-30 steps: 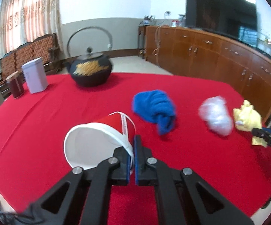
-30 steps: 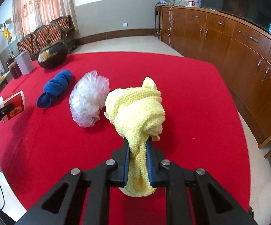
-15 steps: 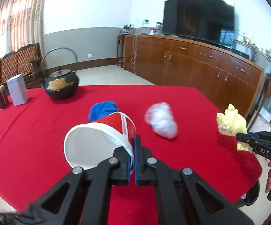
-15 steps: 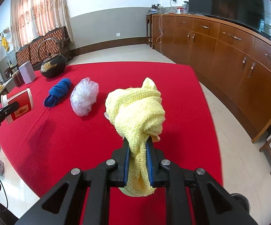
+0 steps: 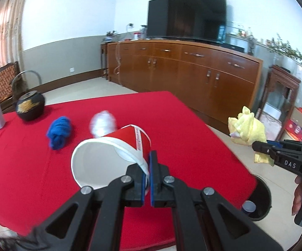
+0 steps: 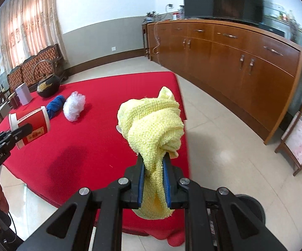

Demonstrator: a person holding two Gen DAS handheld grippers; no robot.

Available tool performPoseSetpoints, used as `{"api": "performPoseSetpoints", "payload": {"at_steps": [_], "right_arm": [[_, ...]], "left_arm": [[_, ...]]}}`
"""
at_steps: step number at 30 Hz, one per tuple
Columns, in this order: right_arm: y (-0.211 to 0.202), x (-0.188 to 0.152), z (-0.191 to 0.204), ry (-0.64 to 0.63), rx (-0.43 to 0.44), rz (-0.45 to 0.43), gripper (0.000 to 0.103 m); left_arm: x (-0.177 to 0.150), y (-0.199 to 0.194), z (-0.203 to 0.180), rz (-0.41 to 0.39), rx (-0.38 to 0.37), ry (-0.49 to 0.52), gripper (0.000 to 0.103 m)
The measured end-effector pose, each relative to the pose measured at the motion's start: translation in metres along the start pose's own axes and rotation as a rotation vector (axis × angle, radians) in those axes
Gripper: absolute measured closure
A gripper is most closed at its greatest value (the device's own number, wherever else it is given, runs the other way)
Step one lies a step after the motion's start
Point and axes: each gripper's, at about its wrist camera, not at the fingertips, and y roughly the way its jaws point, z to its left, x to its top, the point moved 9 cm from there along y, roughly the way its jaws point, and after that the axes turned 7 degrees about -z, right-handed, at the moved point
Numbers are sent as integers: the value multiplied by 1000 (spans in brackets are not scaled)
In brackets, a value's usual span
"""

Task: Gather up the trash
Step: 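Carry the paper cup and yellow cloth with both grippers over the black bucket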

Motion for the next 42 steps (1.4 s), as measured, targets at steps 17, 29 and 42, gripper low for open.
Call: {"api": "performPoseSetpoints", "payload": {"at_steps": [17, 29, 42], "right_arm": [[-76, -53, -136, 117, -142, -10, 87], [-92, -98, -202, 176, -197, 39, 87], [-76, -158, -250, 229, -220, 139, 86]], "left_arm": [[-7, 1, -144, 3, -172, 97, 100], [-30, 13, -225, 54, -268, 143, 100], [-74, 36, -293, 167, -354, 180, 100]]}}
